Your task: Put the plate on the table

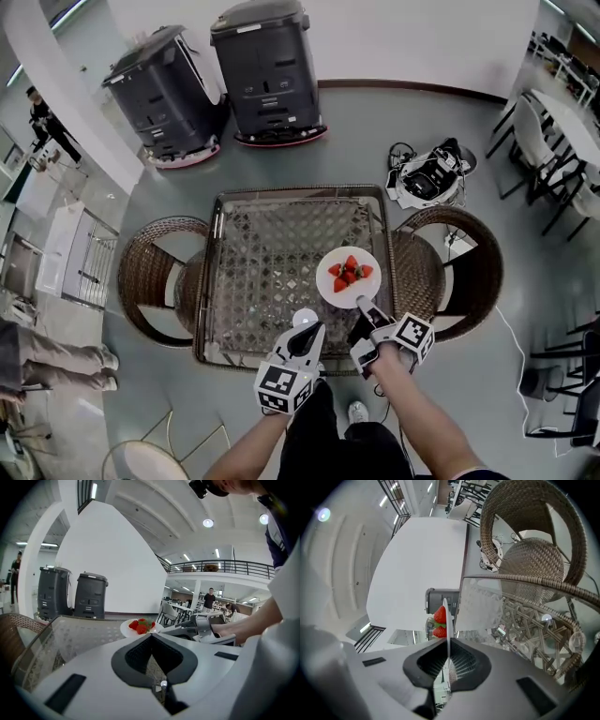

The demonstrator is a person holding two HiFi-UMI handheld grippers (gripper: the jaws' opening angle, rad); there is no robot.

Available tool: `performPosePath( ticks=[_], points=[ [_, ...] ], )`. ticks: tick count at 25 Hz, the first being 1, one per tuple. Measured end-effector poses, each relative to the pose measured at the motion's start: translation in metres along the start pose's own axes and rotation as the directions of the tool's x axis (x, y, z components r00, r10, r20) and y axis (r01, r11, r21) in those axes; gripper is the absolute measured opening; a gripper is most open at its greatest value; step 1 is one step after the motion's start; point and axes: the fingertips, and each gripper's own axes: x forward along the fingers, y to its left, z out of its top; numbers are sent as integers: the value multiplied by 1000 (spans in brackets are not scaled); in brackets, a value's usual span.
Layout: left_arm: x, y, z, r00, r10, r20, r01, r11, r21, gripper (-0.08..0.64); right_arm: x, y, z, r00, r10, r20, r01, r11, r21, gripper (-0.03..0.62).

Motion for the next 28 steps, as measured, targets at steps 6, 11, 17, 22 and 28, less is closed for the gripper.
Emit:
performPosePath(
  ticks=[6,11,17,22,28],
  points=[
    [23,17,-16,999,-25,-45,25,1000,-13,6,25,-40,5,999,-41,1,41,999,25,18],
    [38,29,-29,996,-39,-79,39,999,2,6,44,-68,10,998,-61,-3,61,998,32,18],
    [48,40,-42,992,-50,-116,51,999,8,6,58,-86,6,996,-84,-20,84,996,21,18],
    [55,47,-48,991,-40,-130,38,999,-18,6,65,-96,3,994,-102,-33,103,995,13,18],
    [60,49,-53,990,-41,-136,37,999,-36,6,69,-105,1,991,-121,-50,121,993,2,18]
  ],
)
